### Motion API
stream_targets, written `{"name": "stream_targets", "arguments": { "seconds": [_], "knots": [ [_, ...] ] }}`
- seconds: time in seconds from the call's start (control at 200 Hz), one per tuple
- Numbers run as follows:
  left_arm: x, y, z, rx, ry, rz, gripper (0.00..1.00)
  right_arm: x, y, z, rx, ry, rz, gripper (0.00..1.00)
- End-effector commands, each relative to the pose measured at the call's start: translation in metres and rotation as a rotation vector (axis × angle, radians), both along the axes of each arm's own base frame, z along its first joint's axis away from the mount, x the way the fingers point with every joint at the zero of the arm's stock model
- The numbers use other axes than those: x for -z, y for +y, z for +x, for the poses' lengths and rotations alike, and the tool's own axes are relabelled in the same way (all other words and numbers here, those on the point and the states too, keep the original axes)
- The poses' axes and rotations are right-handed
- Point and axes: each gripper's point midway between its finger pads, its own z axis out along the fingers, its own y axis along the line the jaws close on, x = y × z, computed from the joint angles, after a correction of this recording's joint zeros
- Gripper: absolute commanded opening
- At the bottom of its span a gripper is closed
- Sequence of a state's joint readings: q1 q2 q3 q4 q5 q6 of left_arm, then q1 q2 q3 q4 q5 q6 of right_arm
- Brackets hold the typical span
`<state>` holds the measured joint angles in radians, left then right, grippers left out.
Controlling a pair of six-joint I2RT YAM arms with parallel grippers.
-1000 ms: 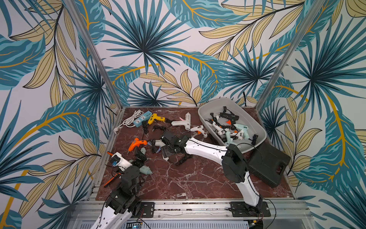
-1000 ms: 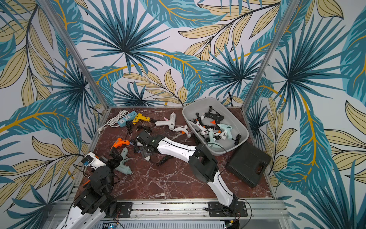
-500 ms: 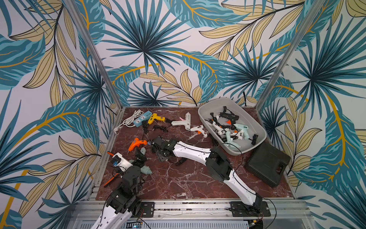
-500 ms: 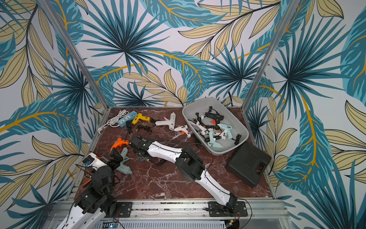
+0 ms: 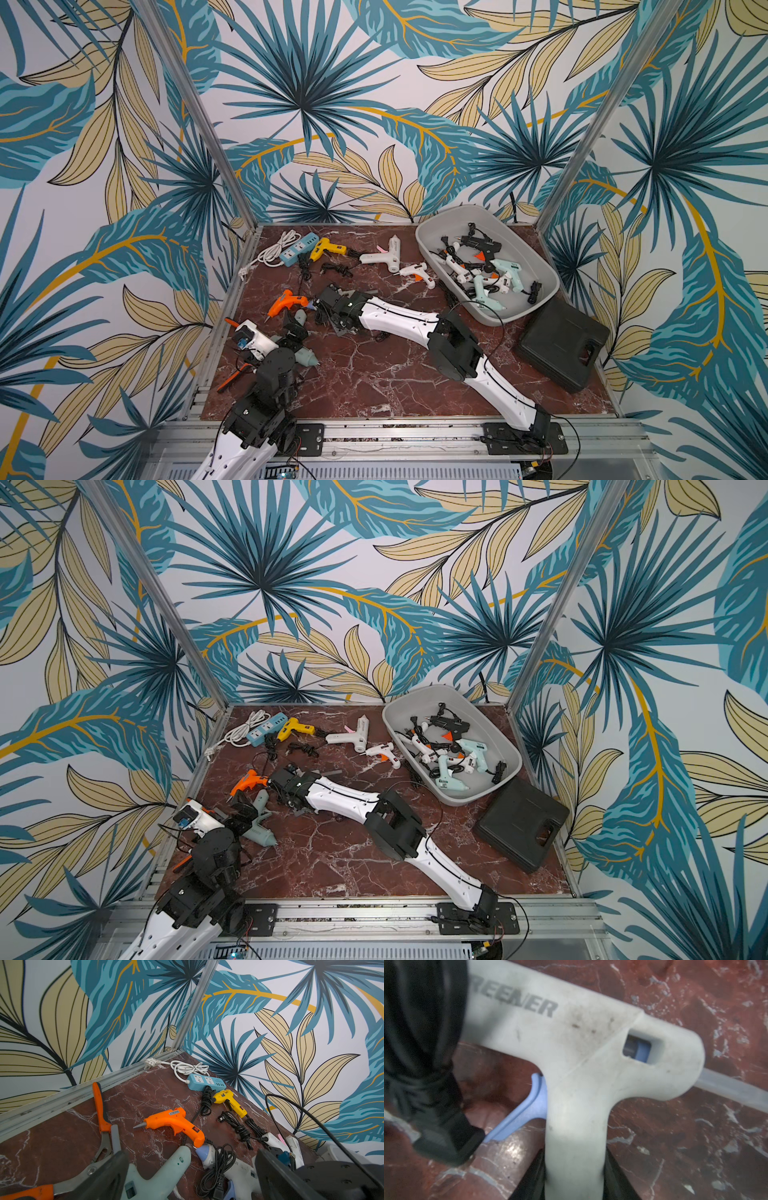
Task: Put the hot melt glue gun into the storage box
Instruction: Pick up the hot melt adhesive gun from the center of the board.
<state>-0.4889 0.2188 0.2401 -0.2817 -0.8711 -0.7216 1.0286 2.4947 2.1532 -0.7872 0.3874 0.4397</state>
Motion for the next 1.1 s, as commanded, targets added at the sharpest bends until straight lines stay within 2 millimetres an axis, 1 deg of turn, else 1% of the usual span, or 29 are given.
{"name": "stream_targets", "arguments": {
  "seconds": [0.0,0.045,0.05,0.125,0.225,0.361,0.471,0.591,0.761,0.882,0.952,1.037,1.097],
  "knots": [
    [0.002,0.002,0.000,-0.010,0.013,0.023,1.00,-0.018,-0.049,0.006,0.103,-0.081,-0.136,0.00],
    [-0.003,0.001,0.001,-0.008,-0.012,0.009,1.00,-0.028,-0.058,0.006,0.127,-0.111,-0.144,0.00],
    [-0.004,0.001,0.001,-0.009,-0.013,0.009,1.00,-0.031,-0.059,0.007,0.132,-0.120,-0.144,0.00],
    [-0.003,0.000,0.002,-0.004,-0.008,0.011,1.00,-0.051,-0.070,0.006,0.153,-0.157,-0.136,0.00],
    [-0.003,0.000,0.003,-0.001,-0.002,0.014,1.00,-0.078,-0.077,0.002,0.136,-0.188,-0.094,0.00],
    [-0.001,-0.002,0.004,0.004,0.005,0.013,1.00,-0.124,-0.086,-0.005,0.111,-0.233,-0.024,0.00],
    [0.001,-0.002,0.004,0.009,0.010,0.011,1.00,-0.165,-0.093,-0.009,0.088,-0.280,0.026,0.00],
    [0.002,-0.003,0.004,0.010,0.011,0.010,1.00,-0.212,-0.107,-0.009,0.075,-0.355,0.052,0.00],
    [0.001,-0.004,0.004,0.019,0.013,0.012,1.00,-0.288,-0.133,-0.002,0.091,-0.451,0.130,0.00],
    [0.002,-0.005,0.005,0.023,0.014,0.004,1.00,-0.337,-0.157,0.008,0.127,-0.560,0.131,0.00],
    [0.003,-0.005,0.005,0.026,0.018,0.003,1.00,-0.361,-0.179,0.017,0.178,-0.633,0.088,0.00],
    [0.002,-0.005,0.004,0.026,0.018,0.003,1.00,-0.381,-0.204,0.030,0.215,-0.676,0.055,0.00],
    [0.001,-0.005,0.004,0.028,0.018,0.005,1.00,-0.389,-0.220,0.039,0.232,-0.682,0.051,0.00]
  ]
}}
